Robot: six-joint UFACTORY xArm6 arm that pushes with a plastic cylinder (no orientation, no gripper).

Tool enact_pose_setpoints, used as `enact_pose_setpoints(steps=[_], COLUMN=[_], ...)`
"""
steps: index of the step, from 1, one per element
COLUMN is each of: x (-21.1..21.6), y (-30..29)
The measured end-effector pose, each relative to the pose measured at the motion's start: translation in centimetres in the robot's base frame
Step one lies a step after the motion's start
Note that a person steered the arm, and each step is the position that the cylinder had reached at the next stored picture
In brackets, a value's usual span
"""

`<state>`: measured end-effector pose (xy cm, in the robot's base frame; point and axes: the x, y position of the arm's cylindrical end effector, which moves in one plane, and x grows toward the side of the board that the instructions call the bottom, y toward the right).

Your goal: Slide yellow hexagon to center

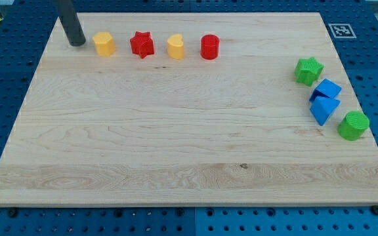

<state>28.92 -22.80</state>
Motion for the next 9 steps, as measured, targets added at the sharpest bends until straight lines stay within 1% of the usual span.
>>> enact_pose_setpoints(steps=[1,3,4,6,8,9], x=[0.6,3.9,4.6,3.0,3.0,3.8], y=[5.3,17.0,18.9,14.1,13.1,13.1])
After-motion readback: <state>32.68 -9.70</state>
